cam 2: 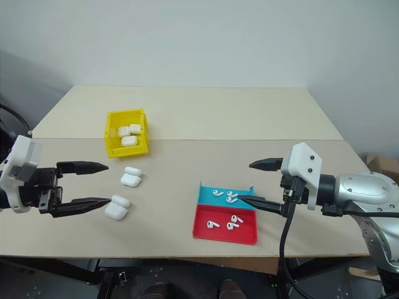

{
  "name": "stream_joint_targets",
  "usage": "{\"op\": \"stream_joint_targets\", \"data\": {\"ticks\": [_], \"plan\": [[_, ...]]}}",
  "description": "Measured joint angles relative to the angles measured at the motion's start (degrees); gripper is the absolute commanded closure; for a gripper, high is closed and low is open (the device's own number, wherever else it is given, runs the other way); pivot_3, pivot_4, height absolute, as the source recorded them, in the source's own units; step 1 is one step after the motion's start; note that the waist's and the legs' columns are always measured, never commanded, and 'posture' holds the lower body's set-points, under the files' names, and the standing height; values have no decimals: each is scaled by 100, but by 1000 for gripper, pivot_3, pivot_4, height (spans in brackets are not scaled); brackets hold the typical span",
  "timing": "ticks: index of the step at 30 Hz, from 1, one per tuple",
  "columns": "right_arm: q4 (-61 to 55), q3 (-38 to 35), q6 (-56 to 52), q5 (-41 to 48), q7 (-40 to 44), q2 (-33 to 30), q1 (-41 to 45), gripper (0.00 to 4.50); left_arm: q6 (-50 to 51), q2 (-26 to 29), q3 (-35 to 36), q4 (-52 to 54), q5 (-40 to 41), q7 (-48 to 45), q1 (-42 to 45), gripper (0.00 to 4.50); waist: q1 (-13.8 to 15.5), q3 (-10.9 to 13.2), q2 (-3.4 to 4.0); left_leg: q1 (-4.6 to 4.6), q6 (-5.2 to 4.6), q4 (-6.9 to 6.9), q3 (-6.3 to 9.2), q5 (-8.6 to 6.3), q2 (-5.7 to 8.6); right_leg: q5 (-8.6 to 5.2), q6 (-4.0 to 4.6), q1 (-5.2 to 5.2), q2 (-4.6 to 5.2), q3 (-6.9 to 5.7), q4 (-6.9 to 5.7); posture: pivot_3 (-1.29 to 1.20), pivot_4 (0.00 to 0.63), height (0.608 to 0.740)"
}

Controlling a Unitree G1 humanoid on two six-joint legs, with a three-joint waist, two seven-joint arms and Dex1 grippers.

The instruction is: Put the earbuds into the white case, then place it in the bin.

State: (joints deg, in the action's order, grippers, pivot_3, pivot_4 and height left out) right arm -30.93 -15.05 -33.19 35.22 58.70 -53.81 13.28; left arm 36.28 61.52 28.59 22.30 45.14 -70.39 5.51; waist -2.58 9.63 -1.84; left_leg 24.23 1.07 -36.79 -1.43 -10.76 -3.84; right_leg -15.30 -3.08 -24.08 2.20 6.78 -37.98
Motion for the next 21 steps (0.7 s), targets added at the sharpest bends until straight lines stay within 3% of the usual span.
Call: {"op": "stream_joint_targets", "data": {"ticks": [8,13,16,18,21], "plan": [[6,2,-1,96,-31,4,16,0,51,9,93,155,-58,183,-168,52,-4,0,0,1,0,0,0,0,-1,1,2,-1,0,0,1,0,150,740],[66,94,-10,125,-179,57,220,0,502,115,101,782,-603,1423,-164,52,2,0,-2,-2,0,0,0,0,0,0,-2,3,0,3,0,0,150,740],[151,199,-31,132,-220,61,386,0,1684,550,-87,998,-459,2174,248,52,1,4,-9,-2,0,-1,2,0,0,-3,-8,1,-1,1,-1,0,150,740],[173,243,-103,193,-223,57,420,0,3213,1142,-632,984,-180,2704,1138,52,24,9,-19,0,0,-2,9,0,1,-12,-24,2,-2,-6,2,0,150,740],[181,268,-163,211,-244,53,413,0,4649,1309,-1290,907,32,3225,2177,52,12,8,-16,4,-1,0,5,-1,11,-14,-28,0,4,2,-1,0,150,740]]}}
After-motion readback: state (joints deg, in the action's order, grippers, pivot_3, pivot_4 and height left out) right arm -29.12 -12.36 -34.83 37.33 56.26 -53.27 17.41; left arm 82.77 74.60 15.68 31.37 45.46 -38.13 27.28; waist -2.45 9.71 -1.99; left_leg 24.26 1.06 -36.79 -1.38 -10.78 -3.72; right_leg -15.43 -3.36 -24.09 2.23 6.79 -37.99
